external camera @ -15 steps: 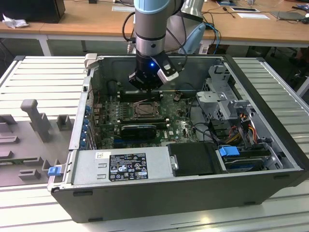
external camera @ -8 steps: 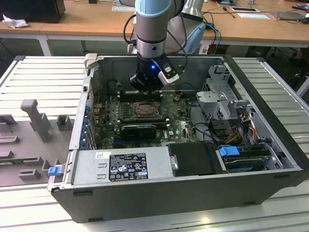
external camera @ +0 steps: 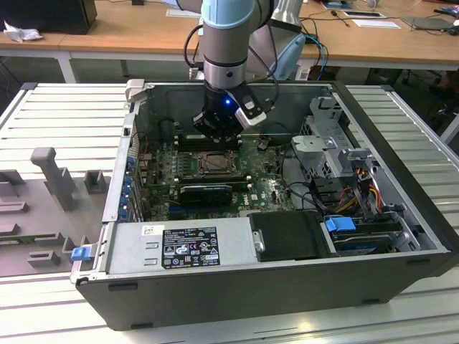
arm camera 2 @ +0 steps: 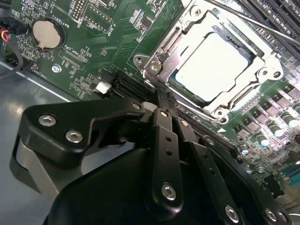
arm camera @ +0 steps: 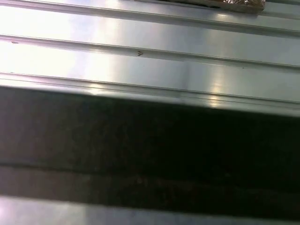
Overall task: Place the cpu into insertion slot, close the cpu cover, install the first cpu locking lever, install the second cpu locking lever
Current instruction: 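Install the first cpu locking lever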
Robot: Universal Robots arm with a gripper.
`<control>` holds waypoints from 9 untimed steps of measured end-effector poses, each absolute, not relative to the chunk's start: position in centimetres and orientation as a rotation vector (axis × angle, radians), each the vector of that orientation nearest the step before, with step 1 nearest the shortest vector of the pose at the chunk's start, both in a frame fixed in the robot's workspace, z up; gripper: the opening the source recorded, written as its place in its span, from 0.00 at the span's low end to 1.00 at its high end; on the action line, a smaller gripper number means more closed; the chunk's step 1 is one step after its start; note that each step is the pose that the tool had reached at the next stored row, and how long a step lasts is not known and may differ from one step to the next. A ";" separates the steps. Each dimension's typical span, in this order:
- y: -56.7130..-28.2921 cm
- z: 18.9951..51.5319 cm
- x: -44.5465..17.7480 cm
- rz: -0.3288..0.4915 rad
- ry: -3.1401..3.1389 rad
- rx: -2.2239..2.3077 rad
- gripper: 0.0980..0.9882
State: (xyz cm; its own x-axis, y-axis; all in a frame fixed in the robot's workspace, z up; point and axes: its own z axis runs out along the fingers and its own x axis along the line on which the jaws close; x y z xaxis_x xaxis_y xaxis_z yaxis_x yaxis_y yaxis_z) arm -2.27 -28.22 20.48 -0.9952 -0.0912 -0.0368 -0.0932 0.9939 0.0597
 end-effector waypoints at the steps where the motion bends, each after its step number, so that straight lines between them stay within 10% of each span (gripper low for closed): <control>1: -28.2 20.5 -2.3 0.093 3.103 -0.144 0.01; 9: -28.2 20.1 -2.3 0.092 3.103 -0.144 0.01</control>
State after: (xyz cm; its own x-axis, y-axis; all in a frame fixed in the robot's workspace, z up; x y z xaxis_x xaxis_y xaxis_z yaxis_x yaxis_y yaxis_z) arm -2.27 -28.24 20.07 -0.9952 -0.0913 -0.0361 -0.0933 0.9940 0.0578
